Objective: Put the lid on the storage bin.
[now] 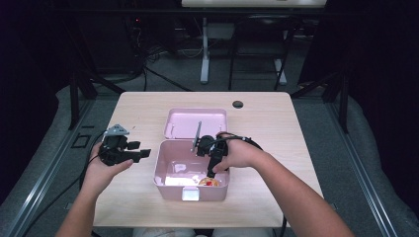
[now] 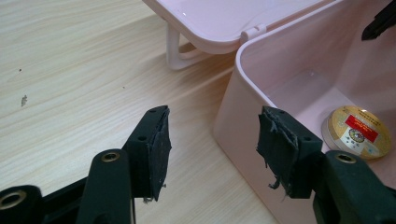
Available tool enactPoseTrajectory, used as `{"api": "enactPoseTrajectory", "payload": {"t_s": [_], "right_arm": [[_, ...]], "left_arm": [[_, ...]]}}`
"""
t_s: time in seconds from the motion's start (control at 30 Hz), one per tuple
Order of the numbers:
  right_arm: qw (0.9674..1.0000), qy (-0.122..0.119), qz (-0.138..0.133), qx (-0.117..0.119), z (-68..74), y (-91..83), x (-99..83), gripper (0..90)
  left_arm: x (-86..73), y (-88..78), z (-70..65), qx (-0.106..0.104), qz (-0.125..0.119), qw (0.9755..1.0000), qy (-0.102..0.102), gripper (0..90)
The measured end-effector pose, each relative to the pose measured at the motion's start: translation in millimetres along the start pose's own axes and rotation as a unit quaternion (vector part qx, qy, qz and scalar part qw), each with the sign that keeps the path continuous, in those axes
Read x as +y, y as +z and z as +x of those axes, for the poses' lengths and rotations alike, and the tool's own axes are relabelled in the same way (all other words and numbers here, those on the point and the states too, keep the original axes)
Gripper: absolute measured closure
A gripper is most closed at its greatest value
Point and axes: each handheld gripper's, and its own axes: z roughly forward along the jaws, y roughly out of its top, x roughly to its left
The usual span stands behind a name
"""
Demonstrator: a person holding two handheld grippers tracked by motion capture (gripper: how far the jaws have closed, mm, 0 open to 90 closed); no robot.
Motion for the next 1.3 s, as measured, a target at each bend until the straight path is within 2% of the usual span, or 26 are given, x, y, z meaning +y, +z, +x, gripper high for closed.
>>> {"api": "enactPoseTrajectory", "payload": {"t_s": [0.37,0.4,0.53,0.67,0.77,0.83,1.0,1.1,1.3], "right_arm": [[0.9992,0.029,-0.016,-0.023,-7.8,-25.4,-8.5,23.3],[0.9988,0.036,-0.014,-0.03,-9.0,-27.9,-9.4,23.3],[0.9974,0.059,-0.025,-0.033,-12.8,-33.3,-10.7,26.5],[0.9963,0.069,-0.035,-0.037,-16.8,-38.9,-12.0,32.4],[0.9951,0.076,-0.04,-0.049,-19.4,-42.1,-13.0,32.2],[0.9939,0.091,-0.042,-0.044,-22.1,-44.2,-14.0,31.8],[0.992,0.104,-0.056,-0.046,-26.8,-47.1,-17.2,35.3],[0.9891,0.128,-0.054,-0.049,-30.5,-49.2,-19.3,35.3],[0.9837,0.156,-0.067,-0.058,-40.3,-53.7,-23.8,38.5]], "left_arm": [[1.9,0.8,-6.8,-0.006,0.001,0.9999,0.013,44.4],[2.0,1.1,-7.7,-0.007,0.002,0.9999,0.013,44.4],[2.4,2.5,-9.9,-0.009,0.009,0.9998,0.019,44.5],[2.0,4.2,-11.6,-0.009,0.007,0.9997,0.02,44.5],[2.3,4.1,-12.4,-0.011,0.007,0.9998,0.018,44.4],[2.5,4.0,-12.9,-0.011,0.006,0.9998,0.018,44.5],[3.2,5.0,-15.0,-0.01,0.004,0.9997,0.021,44.9],[3.3,6.3,-16.9,-0.013,0.007,0.9996,0.023,43.9],[3.3,8.4,-20.9,-0.02,0.011,0.9994,0.027,42.4]]}}
